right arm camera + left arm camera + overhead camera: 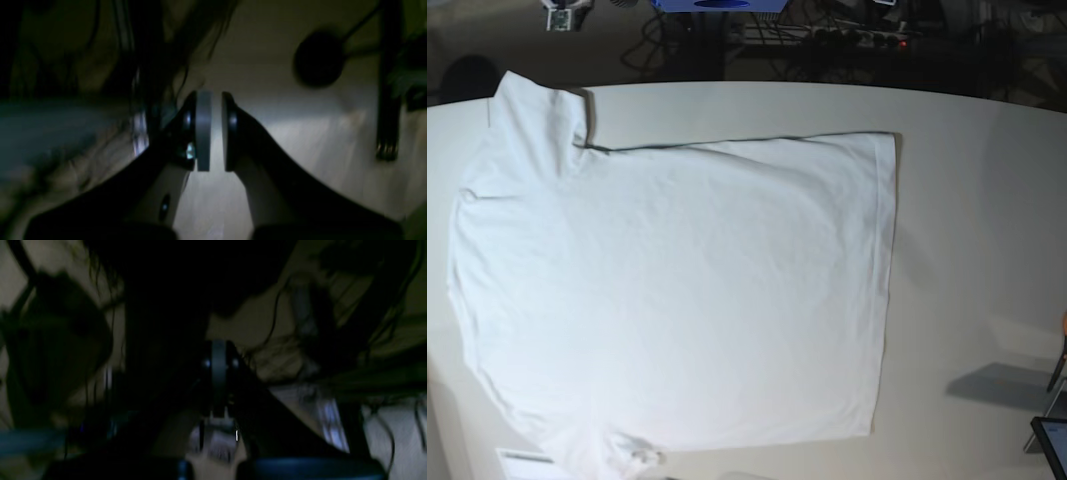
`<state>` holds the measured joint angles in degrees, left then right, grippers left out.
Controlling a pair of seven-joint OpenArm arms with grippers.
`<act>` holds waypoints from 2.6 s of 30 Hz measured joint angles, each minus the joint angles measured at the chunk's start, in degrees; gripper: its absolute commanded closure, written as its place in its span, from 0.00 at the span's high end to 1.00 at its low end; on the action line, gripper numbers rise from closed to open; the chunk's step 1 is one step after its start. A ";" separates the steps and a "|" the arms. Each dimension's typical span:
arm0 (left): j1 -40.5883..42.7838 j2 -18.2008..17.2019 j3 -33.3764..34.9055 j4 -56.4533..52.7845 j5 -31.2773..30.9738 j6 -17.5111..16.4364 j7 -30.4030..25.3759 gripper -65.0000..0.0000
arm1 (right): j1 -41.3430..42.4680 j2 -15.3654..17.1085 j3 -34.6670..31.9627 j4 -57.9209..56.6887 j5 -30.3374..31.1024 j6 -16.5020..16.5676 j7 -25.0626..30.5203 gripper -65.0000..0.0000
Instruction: Fold the T-shirt properly
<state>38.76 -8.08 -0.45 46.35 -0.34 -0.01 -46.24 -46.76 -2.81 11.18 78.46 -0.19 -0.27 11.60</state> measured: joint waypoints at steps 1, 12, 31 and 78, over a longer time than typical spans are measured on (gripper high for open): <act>0.61 0.04 0.07 2.08 -1.18 -0.07 -0.44 0.00 | -0.13 -1.14 1.66 2.54 0.11 -0.31 0.52 0.10; 11.06 -4.92 0.20 30.25 -13.27 0.02 -1.07 0.00 | -1.99 -2.27 10.45 22.75 1.68 0.66 -7.06 0.10; 10.23 -8.28 0.22 41.83 -13.09 0.02 7.69 0.00 | 6.86 5.16 29.14 31.52 46.64 18.82 -41.35 0.49; 9.05 -7.96 0.22 41.83 -13.07 0.00 9.66 0.00 | 17.53 2.78 35.23 18.91 54.34 32.37 -67.38 0.56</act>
<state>47.81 -16.03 -0.23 88.18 -13.41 -0.01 -36.58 -29.23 -0.03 46.41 97.36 54.15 32.10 -55.79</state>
